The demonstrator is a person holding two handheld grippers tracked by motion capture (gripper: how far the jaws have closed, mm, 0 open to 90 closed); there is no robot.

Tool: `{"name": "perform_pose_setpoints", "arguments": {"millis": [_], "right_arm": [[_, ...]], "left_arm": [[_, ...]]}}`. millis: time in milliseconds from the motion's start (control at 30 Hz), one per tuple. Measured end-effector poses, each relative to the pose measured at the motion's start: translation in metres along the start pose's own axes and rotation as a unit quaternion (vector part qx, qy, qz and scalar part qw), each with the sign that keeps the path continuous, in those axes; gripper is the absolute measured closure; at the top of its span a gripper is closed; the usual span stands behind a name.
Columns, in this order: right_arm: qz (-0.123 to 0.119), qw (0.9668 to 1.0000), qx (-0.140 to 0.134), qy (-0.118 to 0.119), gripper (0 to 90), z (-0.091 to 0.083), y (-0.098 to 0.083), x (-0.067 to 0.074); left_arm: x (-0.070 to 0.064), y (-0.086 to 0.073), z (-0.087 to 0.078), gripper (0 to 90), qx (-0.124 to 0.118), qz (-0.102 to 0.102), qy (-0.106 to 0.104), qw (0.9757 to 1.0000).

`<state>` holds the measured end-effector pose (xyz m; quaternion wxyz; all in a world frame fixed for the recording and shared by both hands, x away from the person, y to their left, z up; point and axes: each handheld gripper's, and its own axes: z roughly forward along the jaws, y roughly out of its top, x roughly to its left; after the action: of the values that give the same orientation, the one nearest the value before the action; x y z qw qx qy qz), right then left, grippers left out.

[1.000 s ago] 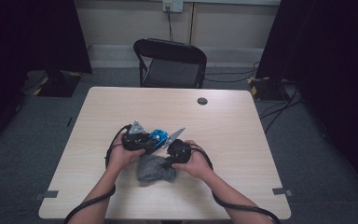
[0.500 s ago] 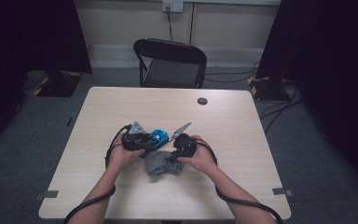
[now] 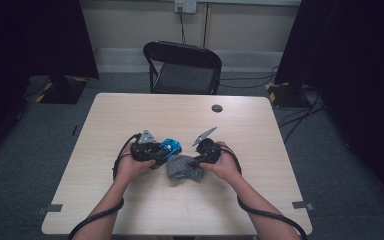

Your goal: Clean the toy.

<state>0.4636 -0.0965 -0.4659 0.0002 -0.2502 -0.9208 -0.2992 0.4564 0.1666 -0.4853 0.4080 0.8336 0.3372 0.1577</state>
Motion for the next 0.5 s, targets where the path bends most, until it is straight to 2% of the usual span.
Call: {"name": "perform_pose_setpoints", "arguments": {"millis": [500], "right_arm": [[0.007, 0.9998, -0.004, -0.019, 75.4, -0.0063, -0.0049, -0.0074]], "left_arm": [[-0.0003, 0.0006, 0.0, 51.3, 0.002, -0.001, 0.0, 1.0]]}}
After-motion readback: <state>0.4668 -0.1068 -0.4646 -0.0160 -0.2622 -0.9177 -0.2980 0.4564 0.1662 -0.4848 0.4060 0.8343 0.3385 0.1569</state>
